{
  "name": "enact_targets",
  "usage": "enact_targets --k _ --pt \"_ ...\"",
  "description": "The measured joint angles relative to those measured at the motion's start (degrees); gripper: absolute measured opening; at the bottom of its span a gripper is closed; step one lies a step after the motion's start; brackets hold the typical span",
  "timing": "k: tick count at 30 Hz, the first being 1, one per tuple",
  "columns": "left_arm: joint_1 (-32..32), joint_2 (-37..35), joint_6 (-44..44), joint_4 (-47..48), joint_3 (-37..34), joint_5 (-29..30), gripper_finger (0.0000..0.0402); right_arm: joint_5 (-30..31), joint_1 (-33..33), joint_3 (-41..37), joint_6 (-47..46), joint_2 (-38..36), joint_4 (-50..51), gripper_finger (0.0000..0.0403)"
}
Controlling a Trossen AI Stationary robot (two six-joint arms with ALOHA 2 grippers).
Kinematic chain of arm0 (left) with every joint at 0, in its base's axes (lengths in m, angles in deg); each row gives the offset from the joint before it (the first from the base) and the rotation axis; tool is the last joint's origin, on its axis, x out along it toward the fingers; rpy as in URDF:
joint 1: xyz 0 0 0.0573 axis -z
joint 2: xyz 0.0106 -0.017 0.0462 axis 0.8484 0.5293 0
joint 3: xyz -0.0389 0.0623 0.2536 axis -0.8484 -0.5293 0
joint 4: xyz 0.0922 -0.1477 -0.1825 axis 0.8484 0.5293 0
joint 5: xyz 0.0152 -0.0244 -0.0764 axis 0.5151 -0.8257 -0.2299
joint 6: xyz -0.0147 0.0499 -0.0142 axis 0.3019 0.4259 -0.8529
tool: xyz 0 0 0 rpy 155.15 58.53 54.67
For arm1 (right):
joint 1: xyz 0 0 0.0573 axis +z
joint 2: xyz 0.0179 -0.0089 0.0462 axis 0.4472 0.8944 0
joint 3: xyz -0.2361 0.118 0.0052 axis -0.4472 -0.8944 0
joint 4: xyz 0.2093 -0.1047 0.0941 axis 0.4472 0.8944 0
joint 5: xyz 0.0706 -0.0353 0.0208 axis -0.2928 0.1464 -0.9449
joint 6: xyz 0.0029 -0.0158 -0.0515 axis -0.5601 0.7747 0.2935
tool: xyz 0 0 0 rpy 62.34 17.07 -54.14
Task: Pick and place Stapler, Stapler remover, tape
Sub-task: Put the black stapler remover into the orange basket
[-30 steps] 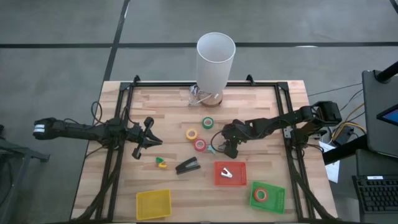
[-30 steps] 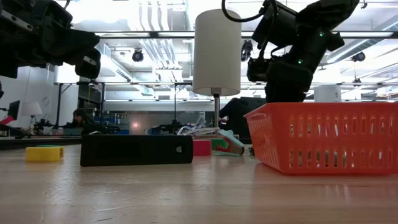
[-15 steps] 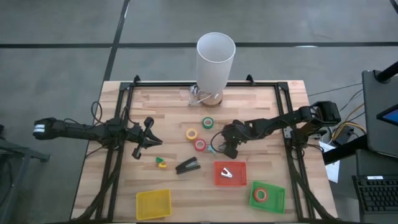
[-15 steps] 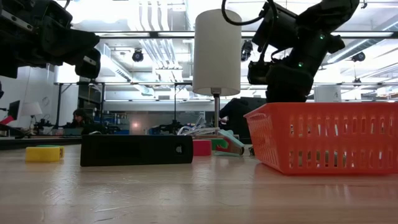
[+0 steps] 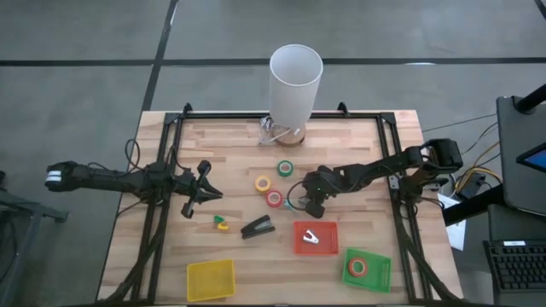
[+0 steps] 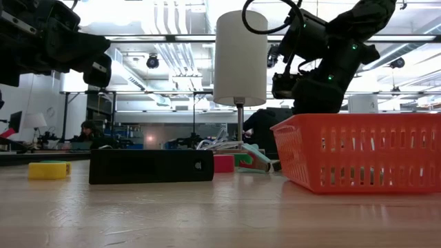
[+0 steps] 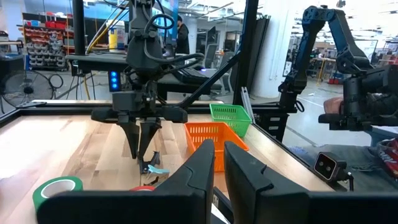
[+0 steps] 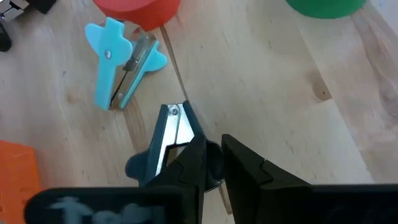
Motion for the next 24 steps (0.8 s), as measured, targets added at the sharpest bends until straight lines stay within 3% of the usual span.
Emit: enact_targets --k 9,24 --pt "0.0 0.0 0.0 0.0 0.0 0.0 0.0039 0.0 0.0 -0.2 0.2 -2.1 0.1 0.001" --pt "0.0 0.0 0.0 0.2 0.0 0.0 0.0039 2.0 1.1 5.1 0.9 -4.3 4.7 0.0008"
